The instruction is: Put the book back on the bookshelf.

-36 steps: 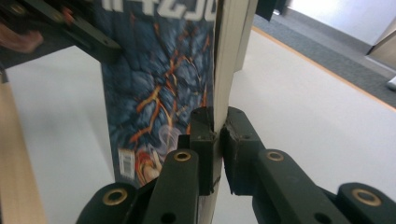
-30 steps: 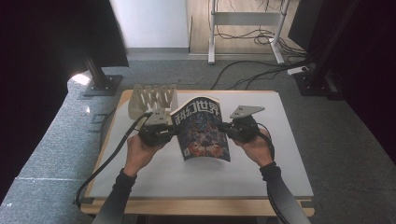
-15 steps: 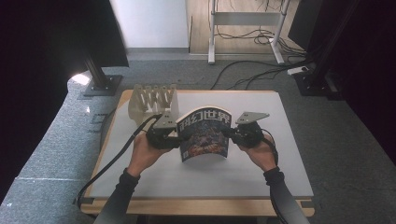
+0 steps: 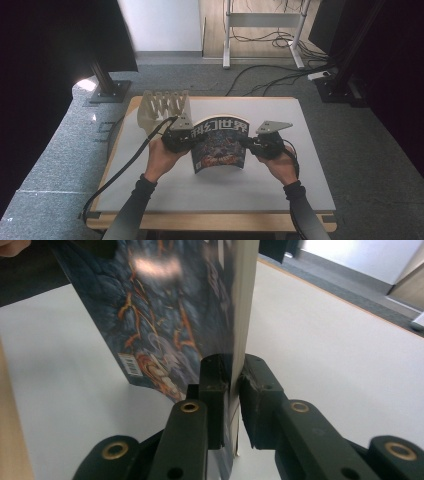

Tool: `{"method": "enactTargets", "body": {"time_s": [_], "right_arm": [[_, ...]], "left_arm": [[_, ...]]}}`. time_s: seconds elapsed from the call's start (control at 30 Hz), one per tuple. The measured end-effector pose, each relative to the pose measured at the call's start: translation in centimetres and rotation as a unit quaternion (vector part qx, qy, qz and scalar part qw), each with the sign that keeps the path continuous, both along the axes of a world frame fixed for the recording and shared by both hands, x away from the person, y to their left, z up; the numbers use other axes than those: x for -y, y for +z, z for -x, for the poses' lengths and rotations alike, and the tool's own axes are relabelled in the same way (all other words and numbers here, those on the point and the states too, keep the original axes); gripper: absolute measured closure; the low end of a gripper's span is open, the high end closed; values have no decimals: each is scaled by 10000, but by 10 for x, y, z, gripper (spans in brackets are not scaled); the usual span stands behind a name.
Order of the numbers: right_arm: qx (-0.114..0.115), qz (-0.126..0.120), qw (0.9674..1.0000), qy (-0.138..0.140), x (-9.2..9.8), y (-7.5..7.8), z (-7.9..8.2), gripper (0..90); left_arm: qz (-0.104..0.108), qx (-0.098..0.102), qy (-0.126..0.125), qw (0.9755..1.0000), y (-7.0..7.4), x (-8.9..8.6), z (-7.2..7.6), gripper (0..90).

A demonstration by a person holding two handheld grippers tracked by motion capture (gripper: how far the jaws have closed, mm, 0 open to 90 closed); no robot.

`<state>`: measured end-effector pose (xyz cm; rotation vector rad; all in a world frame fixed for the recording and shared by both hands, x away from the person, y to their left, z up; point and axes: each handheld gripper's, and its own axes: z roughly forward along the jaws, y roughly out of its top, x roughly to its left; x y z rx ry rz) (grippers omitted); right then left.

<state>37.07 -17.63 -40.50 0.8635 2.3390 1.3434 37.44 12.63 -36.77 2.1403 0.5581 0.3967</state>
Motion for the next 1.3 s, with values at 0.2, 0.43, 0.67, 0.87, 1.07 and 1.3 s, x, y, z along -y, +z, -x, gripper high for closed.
{"method": "enactTargets", "body": {"time_s": [0.2, 0.43, 0.67, 0.87, 1.07, 1.3], "right_arm": [[12, -184, 9992, -347, 18, -5, 4, 653], [-77, -145, 9978, -642, 39, -25, 9, 459], [-38, 1, 9964, -842, 45, -49, 13, 370], [-139, 248, 9946, -999, 44, -71, 12, 286], [-291, 397, 9915, -1202, 44, -93, 11, 201], [-504, 550, 9875, -1388, 45, -111, 10, 125]], "left_arm": [[60, 19, -20, 10000, 0, -1, 0, 821], [142, -159, 14, 9998, 3, -14, -5, 825], [187, -261, 52, 9995, 10, -27, -3, 826], [180, -246, 112, 9995, 16, -39, 1, 826], [218, -271, 259, 9991, 21, -54, 3, 826], [268, -246, 493, 9981, 27, -72, 7, 827]]}}
